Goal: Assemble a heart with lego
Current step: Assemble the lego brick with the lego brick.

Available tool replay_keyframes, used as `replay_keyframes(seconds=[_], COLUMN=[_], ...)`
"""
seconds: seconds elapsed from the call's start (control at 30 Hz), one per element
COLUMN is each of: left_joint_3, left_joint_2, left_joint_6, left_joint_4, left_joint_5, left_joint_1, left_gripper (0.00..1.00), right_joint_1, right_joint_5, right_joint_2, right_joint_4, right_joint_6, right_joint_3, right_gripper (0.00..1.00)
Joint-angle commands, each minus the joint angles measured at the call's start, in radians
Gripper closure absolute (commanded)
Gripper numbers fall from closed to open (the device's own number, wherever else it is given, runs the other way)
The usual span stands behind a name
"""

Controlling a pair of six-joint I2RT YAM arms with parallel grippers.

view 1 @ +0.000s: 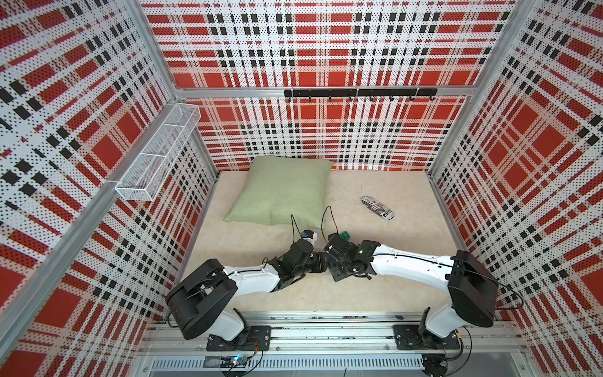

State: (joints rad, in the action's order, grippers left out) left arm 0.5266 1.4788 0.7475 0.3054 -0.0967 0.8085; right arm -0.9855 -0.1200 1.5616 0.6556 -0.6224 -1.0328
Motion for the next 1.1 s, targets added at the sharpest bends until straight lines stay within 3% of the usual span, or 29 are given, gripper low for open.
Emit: replay_keyframes(seconds=[0.0, 0.17, 0.4, 1.07], left_joint_3=[0.002, 0.001, 0.001, 0.012], left_joint_2=[0.012, 0.012, 0.013, 0.008], left_joint_6=[-0.003, 0.0, 0.001, 0.0], left_joint_4=[-0.015, -0.014, -0.013, -0.037], left_joint_5=[0.015, 0.013, 0.01, 0.031], left_joint_1=[-0.002, -0.002, 0.004, 0.004], left_gripper=[0.51, 0.51, 0.51, 0.51], right_joint_1=[0.013, 0.082, 0.095, 0.115], right_joint_5=[0.038, 0.091, 0.088, 0.045], right_joint_2=[-0.091, -0.13, -0.045, -0.006], right_joint_4=[-0.046, -0.08, -0.08, 0.006], right_joint_6=[0.001, -0.014, 0.008, 0.027], right_joint_3=[0.016, 0.084, 0.078, 0.013], right_gripper=[0.42, 0.46, 0.48, 0.5])
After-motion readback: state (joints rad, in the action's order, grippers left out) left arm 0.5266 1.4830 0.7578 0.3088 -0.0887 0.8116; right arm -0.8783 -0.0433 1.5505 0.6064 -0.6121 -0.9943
